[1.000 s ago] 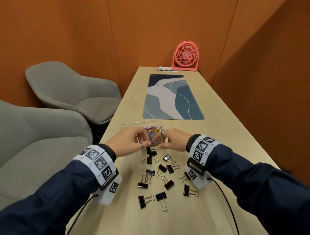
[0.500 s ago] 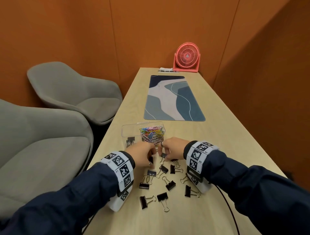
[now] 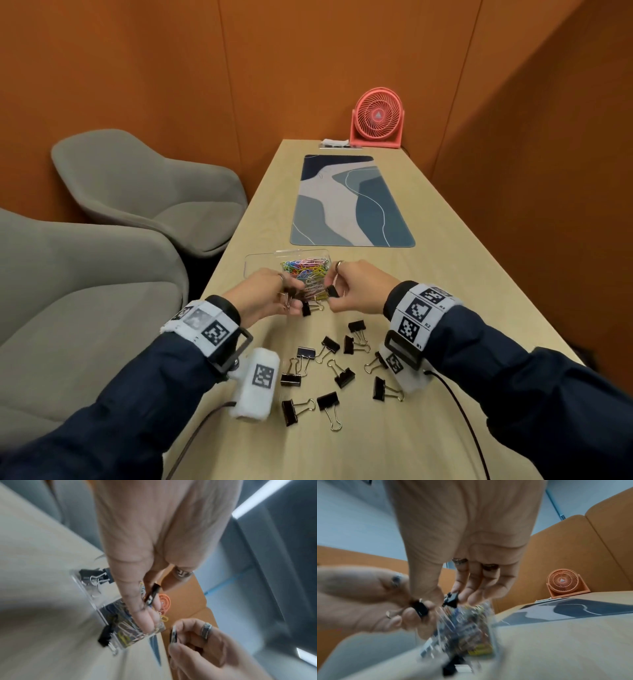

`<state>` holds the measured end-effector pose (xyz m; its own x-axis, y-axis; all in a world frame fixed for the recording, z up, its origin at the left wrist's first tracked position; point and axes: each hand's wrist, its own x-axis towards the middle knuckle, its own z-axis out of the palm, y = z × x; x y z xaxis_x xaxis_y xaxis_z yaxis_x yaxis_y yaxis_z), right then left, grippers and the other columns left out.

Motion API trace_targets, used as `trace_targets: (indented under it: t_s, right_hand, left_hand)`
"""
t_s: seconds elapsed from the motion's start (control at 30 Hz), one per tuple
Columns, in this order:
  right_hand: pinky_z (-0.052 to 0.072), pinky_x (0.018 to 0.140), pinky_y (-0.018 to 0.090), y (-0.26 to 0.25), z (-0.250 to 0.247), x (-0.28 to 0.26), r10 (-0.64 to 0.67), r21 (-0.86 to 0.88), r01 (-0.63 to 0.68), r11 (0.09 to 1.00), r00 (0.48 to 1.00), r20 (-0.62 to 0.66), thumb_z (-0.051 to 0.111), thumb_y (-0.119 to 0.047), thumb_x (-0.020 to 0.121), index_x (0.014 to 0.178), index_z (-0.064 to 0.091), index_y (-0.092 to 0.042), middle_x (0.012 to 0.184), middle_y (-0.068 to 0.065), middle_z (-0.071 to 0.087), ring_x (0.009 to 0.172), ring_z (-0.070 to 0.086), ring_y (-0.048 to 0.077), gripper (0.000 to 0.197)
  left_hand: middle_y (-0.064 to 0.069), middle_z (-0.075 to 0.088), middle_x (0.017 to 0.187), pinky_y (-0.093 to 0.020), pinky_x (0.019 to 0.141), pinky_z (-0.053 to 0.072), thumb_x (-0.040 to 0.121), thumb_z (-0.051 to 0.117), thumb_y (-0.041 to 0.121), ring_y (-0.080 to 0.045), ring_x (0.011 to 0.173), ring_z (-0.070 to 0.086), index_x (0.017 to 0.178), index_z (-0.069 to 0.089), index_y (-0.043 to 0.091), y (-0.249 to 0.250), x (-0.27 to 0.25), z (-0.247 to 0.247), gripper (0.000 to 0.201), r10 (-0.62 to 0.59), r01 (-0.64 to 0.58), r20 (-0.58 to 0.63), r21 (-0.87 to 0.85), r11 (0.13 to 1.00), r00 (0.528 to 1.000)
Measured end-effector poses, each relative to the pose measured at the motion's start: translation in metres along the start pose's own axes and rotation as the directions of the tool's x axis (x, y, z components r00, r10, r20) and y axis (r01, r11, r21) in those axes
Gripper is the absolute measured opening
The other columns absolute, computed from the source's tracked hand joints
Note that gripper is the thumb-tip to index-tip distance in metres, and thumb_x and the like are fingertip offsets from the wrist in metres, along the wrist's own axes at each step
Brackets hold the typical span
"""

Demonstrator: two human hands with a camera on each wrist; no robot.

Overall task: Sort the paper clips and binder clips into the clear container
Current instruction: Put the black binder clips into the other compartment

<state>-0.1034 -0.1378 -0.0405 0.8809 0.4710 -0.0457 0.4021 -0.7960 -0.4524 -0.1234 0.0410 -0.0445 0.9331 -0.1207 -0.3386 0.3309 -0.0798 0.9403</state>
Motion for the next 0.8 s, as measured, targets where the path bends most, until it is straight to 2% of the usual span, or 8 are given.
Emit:
trace_targets:
  t_s: [0.1, 0.2, 0.3, 0.43, 0.5, 0.6, 0.7, 0.8]
  right_hand:
    - [0.037, 0.058, 0.021, -0.017, -0.009, 0.001, -0.060, 0.091, 0.070, 0.993, 0.992, -0.111, 0.066, -0.021, 0.078, 0.092, 0.054, -0.018, 0.065, -0.008, 0.051, 0.057, 0.046, 0.007, 0.019]
    - [0.036, 0.057, 0.019, -0.032, -0.008, 0.005, -0.114, 0.081, 0.127, 0.989, 0.983, -0.143, 0.068, -0.028, 0.079, 0.099, 0.059, -0.018, 0.069, -0.009, 0.053, 0.057, 0.046, 0.001, 0.023]
    - [0.035, 0.058, 0.018, -0.041, -0.001, 0.008, -0.156, 0.063, 0.163, 0.985, 0.982, -0.109, 0.065, -0.033, 0.083, 0.106, 0.063, -0.023, 0.077, -0.010, 0.058, 0.058, 0.045, -0.003, 0.026]
    - [0.044, 0.066, 0.028, -0.036, -0.002, 0.007, -0.055, 0.146, 0.089, 0.985, 0.974, -0.222, 0.054, -0.034, 0.091, 0.098, 0.063, -0.017, 0.078, 0.000, 0.062, 0.064, 0.051, 0.010, 0.020]
    - [0.047, 0.076, 0.031, -0.027, -0.003, 0.008, -0.012, 0.068, 0.024, 0.997, 0.987, -0.158, 0.052, -0.029, 0.092, 0.098, 0.064, -0.012, 0.088, 0.006, 0.067, 0.075, 0.056, 0.016, 0.021]
    - [0.044, 0.079, 0.024, -0.017, 0.004, 0.010, 0.038, -0.107, -0.033, 0.994, 0.998, 0.048, 0.054, -0.023, 0.091, 0.109, 0.065, -0.015, 0.098, 0.002, 0.066, 0.082, 0.053, 0.012, 0.023]
    - [0.040, 0.074, 0.026, -0.019, 0.016, 0.012, 0.100, -0.292, -0.049, 0.955, 0.982, 0.161, 0.055, -0.033, 0.090, 0.126, 0.055, -0.024, 0.109, 0.003, 0.063, 0.089, 0.054, 0.017, 0.038]
    - [0.046, 0.084, 0.031, -0.023, 0.026, 0.018, 0.130, -0.399, -0.037, 0.916, 0.969, 0.210, 0.057, -0.039, 0.088, 0.135, 0.046, -0.027, 0.123, 0.004, 0.059, 0.110, 0.056, 0.023, 0.050]
  left_hand:
    - [-0.017, 0.056, 0.081, -0.026, 0.055, 0.058, 0.097, 0.035, 0.008, -0.022, 0.064, 0.056, 0.086, 0.058, -0.005, 0.004, 0.000, -0.004, 0.029, -0.130, 0.136, 0.041, -0.290, 0.947, 0.991]
    - [-0.017, 0.060, 0.097, -0.033, 0.073, 0.059, 0.101, 0.035, 0.022, -0.025, 0.075, 0.065, 0.103, 0.060, -0.005, 0.000, 0.004, -0.009, 0.037, -0.170, 0.252, 0.208, -0.479, 0.841, 0.963]
    - [-0.013, 0.064, 0.094, -0.040, 0.087, 0.051, 0.096, 0.045, 0.030, -0.025, 0.081, 0.068, 0.100, 0.063, -0.001, -0.003, 0.004, -0.010, 0.036, -0.170, 0.293, 0.282, -0.485, 0.824, 0.944]
    - [-0.022, 0.062, 0.085, -0.040, 0.080, 0.054, 0.100, 0.037, 0.033, -0.029, 0.072, 0.066, 0.101, 0.057, -0.013, -0.005, 0.003, -0.016, 0.050, -0.218, 0.292, 0.206, -0.476, 0.830, 0.954]
    - [-0.020, 0.059, 0.082, -0.041, 0.074, 0.056, 0.100, 0.036, 0.032, -0.029, 0.073, 0.062, 0.101, 0.055, -0.013, -0.005, 0.001, -0.020, 0.049, -0.231, 0.282, 0.163, -0.481, 0.830, 0.959]
    - [-0.018, 0.056, 0.081, -0.038, 0.066, 0.057, 0.101, 0.035, 0.030, -0.029, 0.074, 0.059, 0.102, 0.054, -0.012, -0.004, -0.001, -0.023, 0.045, -0.237, 0.270, 0.130, -0.455, 0.848, 0.963]
    - [-0.019, 0.057, 0.078, -0.036, 0.065, 0.058, 0.101, 0.034, 0.030, -0.031, 0.073, 0.060, 0.097, 0.056, -0.012, -0.005, -0.002, -0.026, 0.047, -0.240, 0.261, 0.102, -0.398, 0.880, 0.965]
    - [-0.019, 0.058, 0.080, -0.037, 0.067, 0.057, 0.101, 0.033, 0.030, -0.033, 0.075, 0.060, 0.097, 0.056, -0.011, -0.008, -0.001, -0.029, 0.047, -0.245, 0.257, 0.081, -0.371, 0.892, 0.966]
